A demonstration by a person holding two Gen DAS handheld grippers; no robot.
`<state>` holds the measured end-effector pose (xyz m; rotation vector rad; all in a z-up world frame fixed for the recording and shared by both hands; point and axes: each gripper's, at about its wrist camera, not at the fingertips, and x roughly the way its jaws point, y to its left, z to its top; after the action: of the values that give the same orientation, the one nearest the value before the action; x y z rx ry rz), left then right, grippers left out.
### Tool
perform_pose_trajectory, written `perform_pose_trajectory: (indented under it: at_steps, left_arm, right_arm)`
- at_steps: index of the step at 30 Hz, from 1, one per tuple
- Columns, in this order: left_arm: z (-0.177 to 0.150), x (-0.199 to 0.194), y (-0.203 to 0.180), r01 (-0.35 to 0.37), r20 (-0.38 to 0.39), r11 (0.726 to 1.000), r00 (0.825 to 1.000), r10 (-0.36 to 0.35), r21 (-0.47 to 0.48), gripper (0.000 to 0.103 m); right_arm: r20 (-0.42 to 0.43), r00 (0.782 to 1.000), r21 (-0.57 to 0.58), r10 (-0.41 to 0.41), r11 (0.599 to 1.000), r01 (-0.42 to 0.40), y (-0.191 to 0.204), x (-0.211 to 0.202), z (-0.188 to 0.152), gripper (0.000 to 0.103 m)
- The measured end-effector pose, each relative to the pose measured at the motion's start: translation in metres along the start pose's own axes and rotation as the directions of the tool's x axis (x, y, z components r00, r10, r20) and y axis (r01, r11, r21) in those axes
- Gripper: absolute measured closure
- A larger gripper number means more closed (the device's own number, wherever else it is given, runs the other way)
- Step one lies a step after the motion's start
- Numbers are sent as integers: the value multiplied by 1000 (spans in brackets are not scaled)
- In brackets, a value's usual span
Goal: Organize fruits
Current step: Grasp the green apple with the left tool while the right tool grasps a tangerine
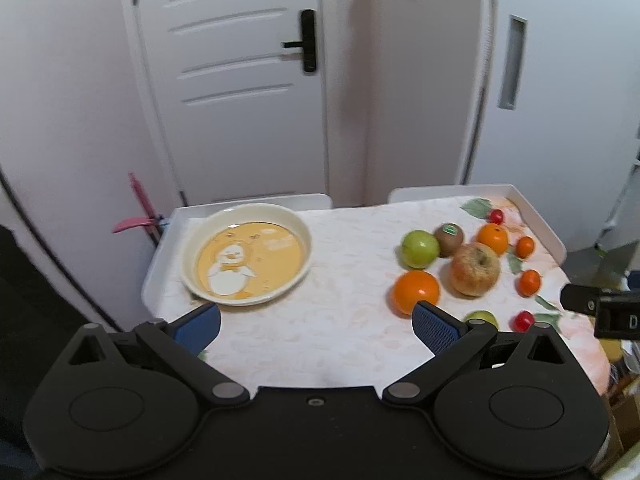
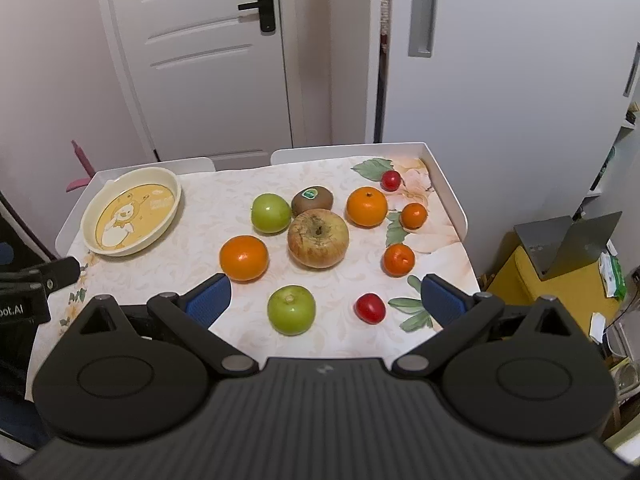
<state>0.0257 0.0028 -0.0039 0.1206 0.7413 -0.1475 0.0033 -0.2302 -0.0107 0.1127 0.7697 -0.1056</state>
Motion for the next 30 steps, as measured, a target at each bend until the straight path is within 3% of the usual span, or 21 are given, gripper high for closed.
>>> perform_pose_trajectory:
  at_steps: [13,22,30]
  left_arm:
    - [-21,40,-58,86,-60,995,995,-83,46,0]
    - [-34,76,-118,66,-88,996,994,-61,52,4]
    - [-40,111,-154,41,-121,999,992,-38,21,6]
  right_arm:
    - [-28,1000,-10,-14,1000,14,-61,41,-11,0]
    - [-55,998,-118,25,993,-31,-102,92,-7,0]
    - [-81,991,-151,106,982,-117,-116,140,-2,0]
